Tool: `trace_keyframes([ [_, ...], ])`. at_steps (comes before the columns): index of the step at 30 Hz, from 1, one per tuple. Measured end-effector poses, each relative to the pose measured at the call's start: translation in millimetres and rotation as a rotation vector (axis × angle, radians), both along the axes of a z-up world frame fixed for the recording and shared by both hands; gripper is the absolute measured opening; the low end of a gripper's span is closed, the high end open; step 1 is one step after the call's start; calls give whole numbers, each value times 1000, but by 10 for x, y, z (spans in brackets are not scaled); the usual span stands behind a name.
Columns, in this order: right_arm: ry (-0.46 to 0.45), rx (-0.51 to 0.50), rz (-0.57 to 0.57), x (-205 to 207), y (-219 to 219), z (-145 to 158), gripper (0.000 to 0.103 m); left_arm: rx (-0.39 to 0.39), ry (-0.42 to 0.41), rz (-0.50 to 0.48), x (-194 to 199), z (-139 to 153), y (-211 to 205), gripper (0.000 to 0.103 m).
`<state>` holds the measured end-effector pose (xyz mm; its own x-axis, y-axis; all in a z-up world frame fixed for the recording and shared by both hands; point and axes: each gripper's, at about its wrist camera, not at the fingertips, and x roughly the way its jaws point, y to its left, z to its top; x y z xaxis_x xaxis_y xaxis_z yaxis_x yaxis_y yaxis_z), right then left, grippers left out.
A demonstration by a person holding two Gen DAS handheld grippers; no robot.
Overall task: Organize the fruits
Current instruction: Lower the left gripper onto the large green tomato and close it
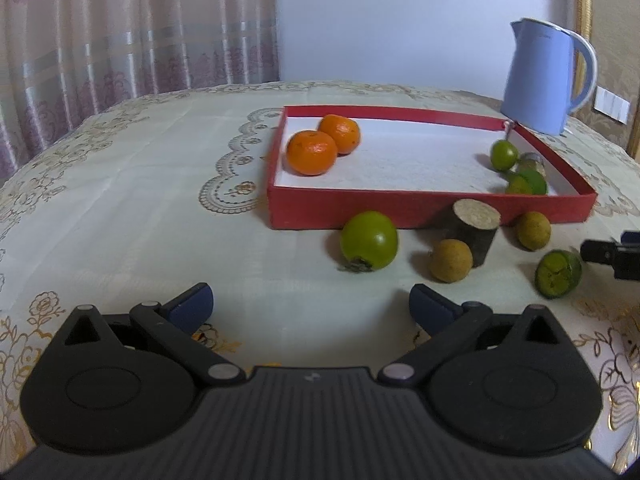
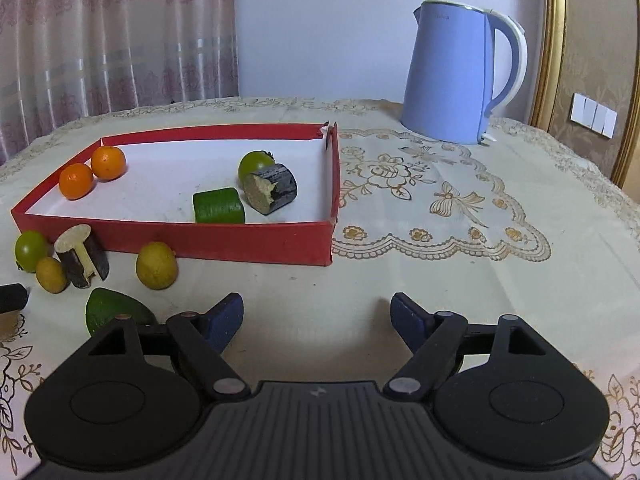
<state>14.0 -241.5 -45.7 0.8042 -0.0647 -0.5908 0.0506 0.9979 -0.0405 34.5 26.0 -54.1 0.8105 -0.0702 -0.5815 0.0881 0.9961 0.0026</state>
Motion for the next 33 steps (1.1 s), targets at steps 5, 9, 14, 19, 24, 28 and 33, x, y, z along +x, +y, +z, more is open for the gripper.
trace_keyframes([
  [5, 19, 25, -9, 17, -37, -18, 96, -3, 6, 31, 15, 10, 8, 103],
  [9, 30, 32, -9, 28, -47, -28, 100, 13, 9, 36, 40, 21, -27, 103],
  [14, 31, 32, -9, 29, -51, -29, 101, -7, 33, 44, 131, 47, -18, 103],
  [19, 32, 33, -8, 32, -50, -29, 102, 4, 39, 40, 284, 53, -64, 103],
  [24, 32, 33, -8, 32, -51, -29, 102, 4, 32, 48, 369, 80, -92, 103],
  [28, 32, 33, -8, 32, -52, -28, 102, 15, 21, 50, 419, 91, -105, 103],
  [33, 32, 33, -8, 33, -52, -28, 102, 46, 11, 49, 509, 103, -133, 103],
])
